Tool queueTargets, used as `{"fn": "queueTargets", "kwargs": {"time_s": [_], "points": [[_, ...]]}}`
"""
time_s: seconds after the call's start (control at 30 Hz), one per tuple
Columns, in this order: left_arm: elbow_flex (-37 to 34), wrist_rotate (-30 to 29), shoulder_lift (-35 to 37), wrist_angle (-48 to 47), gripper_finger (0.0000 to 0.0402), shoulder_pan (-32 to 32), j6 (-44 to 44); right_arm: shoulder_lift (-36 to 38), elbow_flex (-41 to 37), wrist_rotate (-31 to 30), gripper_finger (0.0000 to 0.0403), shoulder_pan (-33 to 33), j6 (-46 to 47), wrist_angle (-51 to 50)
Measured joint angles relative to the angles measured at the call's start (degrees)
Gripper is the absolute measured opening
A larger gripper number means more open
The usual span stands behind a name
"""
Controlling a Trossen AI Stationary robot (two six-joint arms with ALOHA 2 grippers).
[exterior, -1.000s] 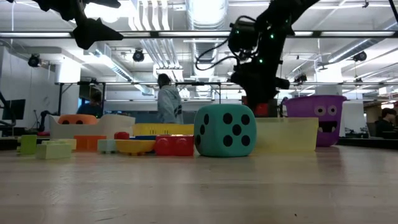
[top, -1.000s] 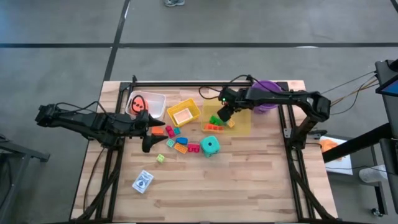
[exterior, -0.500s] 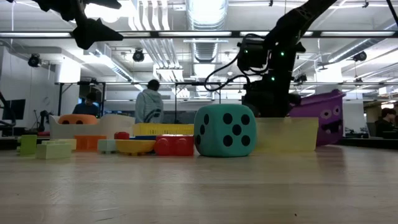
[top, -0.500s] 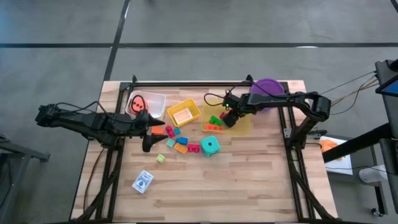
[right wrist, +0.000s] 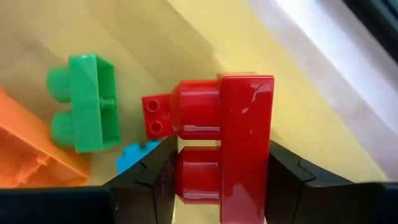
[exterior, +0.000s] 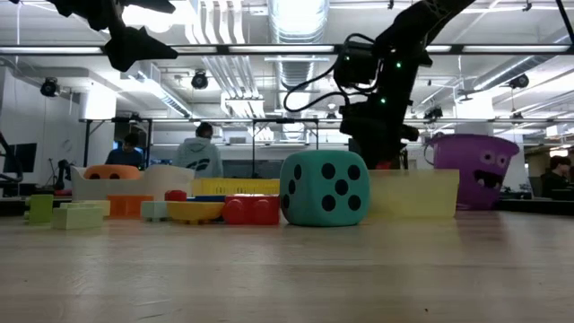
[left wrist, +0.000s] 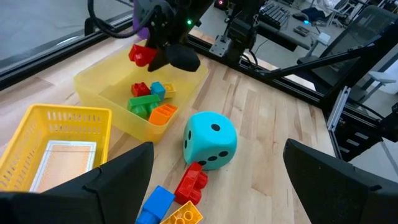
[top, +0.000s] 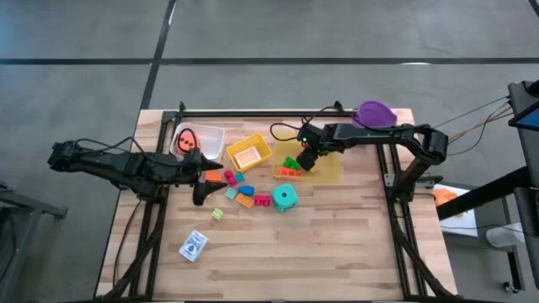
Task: Pick & Place Toys
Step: Put the red game piece into the yellow bin
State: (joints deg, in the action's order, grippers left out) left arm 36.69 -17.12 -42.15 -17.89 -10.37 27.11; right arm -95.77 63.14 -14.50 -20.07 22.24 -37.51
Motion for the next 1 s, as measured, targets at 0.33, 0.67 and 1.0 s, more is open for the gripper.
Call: {"fn": "queueTargets", "kwargs": {"time_s": [0.33, 0.67, 1.0], "points": [[0.00, 0.02, 0.00, -0.02, 0.0358, 0.00, 0.00, 0.00, 1.21, 1.04, 0.0161, -0.07, -8.66, -2.22], [0.00, 0.02, 0.00, -0.04, 0.0358, -0.02, 0.00, 0.01, -0.07, 1.31, 0.0161, -0.05, -19.09, -5.98], [0.00, 0.02, 0.00, -0.04, 0.0358, -0.02, 0.00, 0.00, -1.42, 8.08, 0.0161, 0.67, -27.18, -7.29]]}}
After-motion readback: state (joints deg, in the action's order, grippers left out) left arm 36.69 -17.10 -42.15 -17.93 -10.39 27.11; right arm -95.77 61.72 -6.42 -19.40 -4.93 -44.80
